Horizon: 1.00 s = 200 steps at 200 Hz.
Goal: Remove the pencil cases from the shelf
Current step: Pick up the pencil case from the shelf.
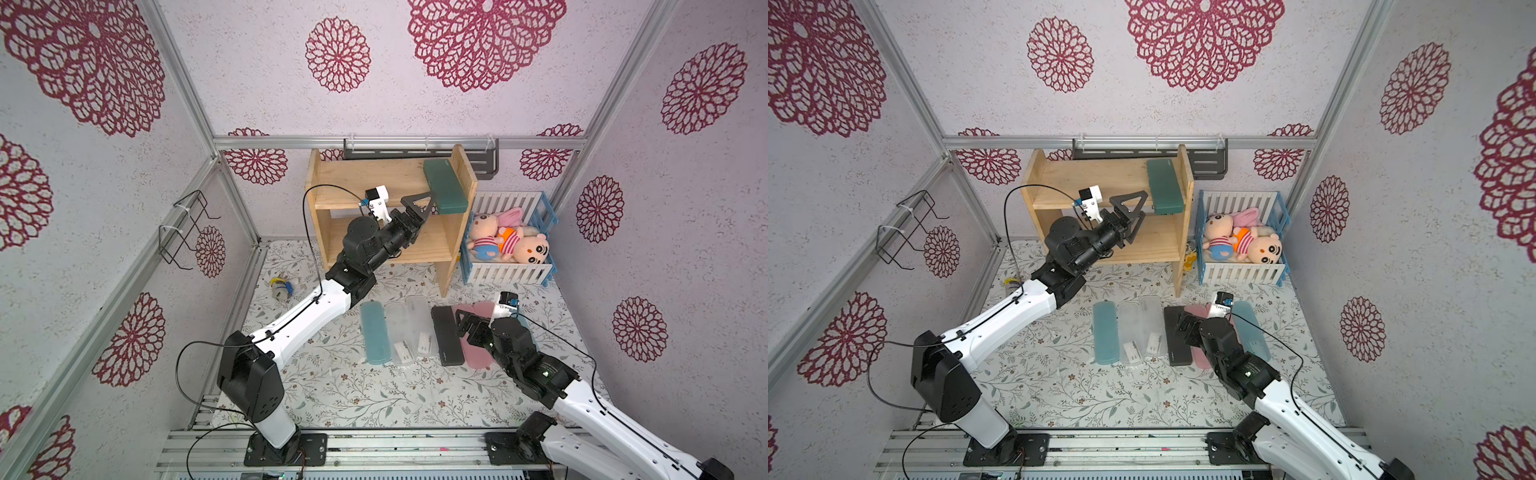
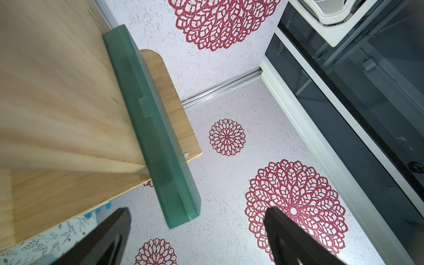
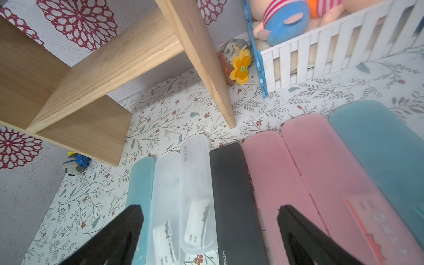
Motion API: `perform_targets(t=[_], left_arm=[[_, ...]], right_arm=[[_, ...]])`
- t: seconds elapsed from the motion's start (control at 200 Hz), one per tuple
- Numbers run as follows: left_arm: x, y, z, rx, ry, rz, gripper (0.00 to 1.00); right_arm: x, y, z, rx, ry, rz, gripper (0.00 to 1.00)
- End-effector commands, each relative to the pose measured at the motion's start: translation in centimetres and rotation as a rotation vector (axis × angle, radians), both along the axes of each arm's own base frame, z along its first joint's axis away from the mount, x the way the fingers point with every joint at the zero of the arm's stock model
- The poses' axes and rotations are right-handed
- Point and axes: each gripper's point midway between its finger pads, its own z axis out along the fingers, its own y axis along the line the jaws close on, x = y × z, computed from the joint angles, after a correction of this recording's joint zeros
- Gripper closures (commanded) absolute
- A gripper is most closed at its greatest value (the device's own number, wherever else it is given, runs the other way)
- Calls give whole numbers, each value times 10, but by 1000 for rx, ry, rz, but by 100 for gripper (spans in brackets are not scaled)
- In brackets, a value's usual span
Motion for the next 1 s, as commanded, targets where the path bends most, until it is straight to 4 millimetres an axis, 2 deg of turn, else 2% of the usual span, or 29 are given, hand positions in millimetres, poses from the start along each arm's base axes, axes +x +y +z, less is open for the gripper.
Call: perform_targets(t=[0.0, 0.16, 0.36, 0.4, 0.54, 0.635, 0.845, 0.996], left_arm=[[1, -13, 6, -21, -11, -50, 3], [8, -26, 5, -23, -8, -76, 0], [12, -36, 0, -9, -16, -76, 9], [12, -37, 0, -10, -29, -73, 13], [11, -41, -11, 1, -69, -39, 37], [17, -47, -22, 20, -54, -26, 41], [16, -58, -21, 35, -59, -46, 51], [13, -58, -28, 41, -44, -27, 56]], right_arm=[[-2, -3, 9, 16, -7, 2, 1], [-1, -1, 13, 12, -8, 15, 1], [0, -1, 10, 0, 3, 21, 1], [0, -1, 10, -3, 1, 22, 1], [2, -2, 15, -6, -30, 27, 1], [2, 0, 17, 22, -50, 39, 1], [2, 3, 17, 43, -54, 59, 1], [2, 3, 17, 34, -57, 66, 1]])
